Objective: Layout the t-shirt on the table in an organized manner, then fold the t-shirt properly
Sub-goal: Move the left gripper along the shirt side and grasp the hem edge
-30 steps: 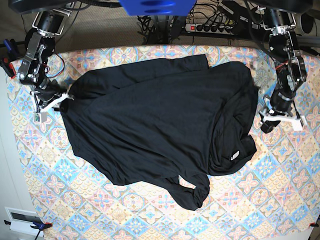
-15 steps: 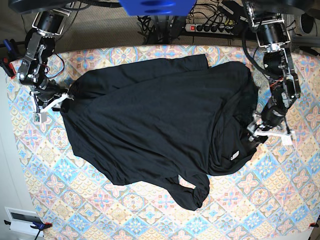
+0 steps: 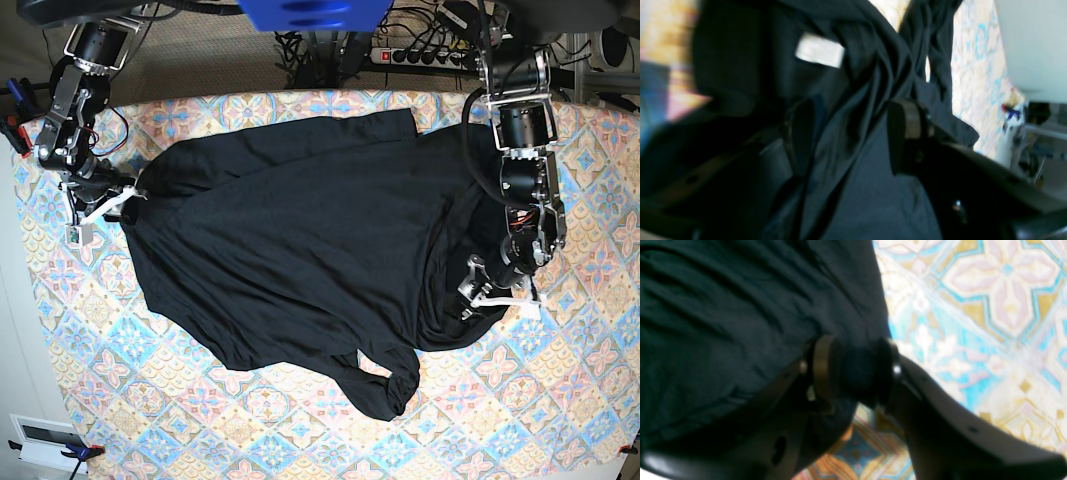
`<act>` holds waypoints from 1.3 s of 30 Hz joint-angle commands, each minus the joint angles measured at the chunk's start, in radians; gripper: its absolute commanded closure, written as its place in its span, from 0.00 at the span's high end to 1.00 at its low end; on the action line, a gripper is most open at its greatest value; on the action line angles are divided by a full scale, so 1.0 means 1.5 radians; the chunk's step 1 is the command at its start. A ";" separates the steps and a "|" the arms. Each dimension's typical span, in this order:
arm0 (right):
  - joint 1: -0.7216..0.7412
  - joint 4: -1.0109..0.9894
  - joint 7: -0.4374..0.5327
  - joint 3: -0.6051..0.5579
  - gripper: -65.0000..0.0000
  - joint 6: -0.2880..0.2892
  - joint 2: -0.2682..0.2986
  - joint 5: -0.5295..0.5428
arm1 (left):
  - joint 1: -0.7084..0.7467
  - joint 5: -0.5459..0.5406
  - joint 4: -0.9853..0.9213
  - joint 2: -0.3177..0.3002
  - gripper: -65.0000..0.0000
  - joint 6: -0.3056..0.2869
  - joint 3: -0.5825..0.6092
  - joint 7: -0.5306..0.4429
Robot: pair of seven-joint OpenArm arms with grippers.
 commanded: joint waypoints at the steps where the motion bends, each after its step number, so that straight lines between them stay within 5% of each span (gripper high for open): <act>1: 0.009 0.012 0.013 0.003 0.30 0.001 0.012 0.009 | -0.020 0.000 -0.002 -0.007 0.53 -0.002 0.005 -0.006; 10: 0.007 0.012 0.013 0.003 0.30 0.002 0.012 0.009 | -0.040 0.119 -0.061 0.028 0.49 -0.002 0.110 -0.048; 20: 0.009 0.012 0.013 0.003 0.30 0.002 0.012 0.009 | -0.062 0.149 -0.058 0.009 0.01 -0.002 0.124 -0.058; 39: 0.010 0.012 0.015 -0.033 0.30 0.002 0.014 0.009 | -0.027 0.145 0.017 -0.104 0.01 -0.002 0.043 -0.058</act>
